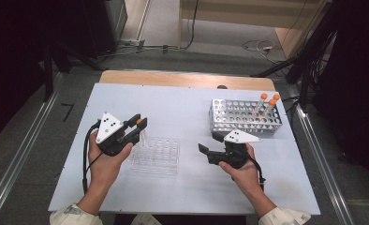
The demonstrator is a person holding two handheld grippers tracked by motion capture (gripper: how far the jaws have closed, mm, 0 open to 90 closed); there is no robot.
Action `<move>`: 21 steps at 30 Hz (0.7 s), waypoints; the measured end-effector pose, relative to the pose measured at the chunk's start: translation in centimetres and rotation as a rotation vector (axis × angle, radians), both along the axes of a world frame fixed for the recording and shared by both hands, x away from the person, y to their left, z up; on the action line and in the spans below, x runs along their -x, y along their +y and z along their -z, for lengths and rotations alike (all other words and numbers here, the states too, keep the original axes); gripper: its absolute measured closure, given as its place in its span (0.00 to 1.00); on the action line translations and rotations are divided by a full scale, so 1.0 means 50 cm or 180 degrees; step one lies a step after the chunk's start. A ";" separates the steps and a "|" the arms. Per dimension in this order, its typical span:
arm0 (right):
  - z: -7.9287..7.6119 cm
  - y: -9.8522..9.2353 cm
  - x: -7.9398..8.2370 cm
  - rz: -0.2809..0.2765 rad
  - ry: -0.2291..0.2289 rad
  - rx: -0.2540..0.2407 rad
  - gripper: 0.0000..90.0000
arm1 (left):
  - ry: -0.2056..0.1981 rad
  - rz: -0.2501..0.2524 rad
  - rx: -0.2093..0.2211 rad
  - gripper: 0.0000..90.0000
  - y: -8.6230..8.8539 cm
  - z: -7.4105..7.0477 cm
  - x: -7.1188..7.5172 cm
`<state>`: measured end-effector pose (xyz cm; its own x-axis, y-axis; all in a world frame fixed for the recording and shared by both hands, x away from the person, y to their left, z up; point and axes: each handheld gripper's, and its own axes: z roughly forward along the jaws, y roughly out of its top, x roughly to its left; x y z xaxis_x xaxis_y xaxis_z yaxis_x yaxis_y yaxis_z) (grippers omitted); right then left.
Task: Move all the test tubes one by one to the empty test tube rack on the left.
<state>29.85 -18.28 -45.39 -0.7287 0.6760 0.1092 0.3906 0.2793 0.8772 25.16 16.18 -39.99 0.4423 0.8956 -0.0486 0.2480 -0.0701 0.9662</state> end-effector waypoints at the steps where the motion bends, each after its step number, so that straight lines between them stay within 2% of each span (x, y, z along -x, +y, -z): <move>1: 0.000 0.000 0.000 -0.0002 -0.0004 0.0003 0.30 | 0.0001 -0.0012 -0.0022 0.79 0.000 0.002 0.000; 8: 0.000 0.000 0.001 -0.0007 0.0001 0.0002 0.30 | 0.0065 -0.0023 -0.0078 0.79 0.001 0.020 0.003; 10: 0.000 0.001 0.002 -0.0007 0.0002 0.0000 0.30 | 0.0094 -0.0041 -0.0139 0.79 -0.001 0.031 0.003; 16: 0.001 0.002 0.002 -0.0010 0.0007 -0.0003 0.30 | 0.0173 -0.0033 -0.0200 0.79 -0.002 0.057 0.005; 21: 0.002 0.003 0.002 -0.0015 0.0002 -0.0002 0.30 | 0.0163 -0.0031 -0.0199 0.79 -0.003 0.061 0.005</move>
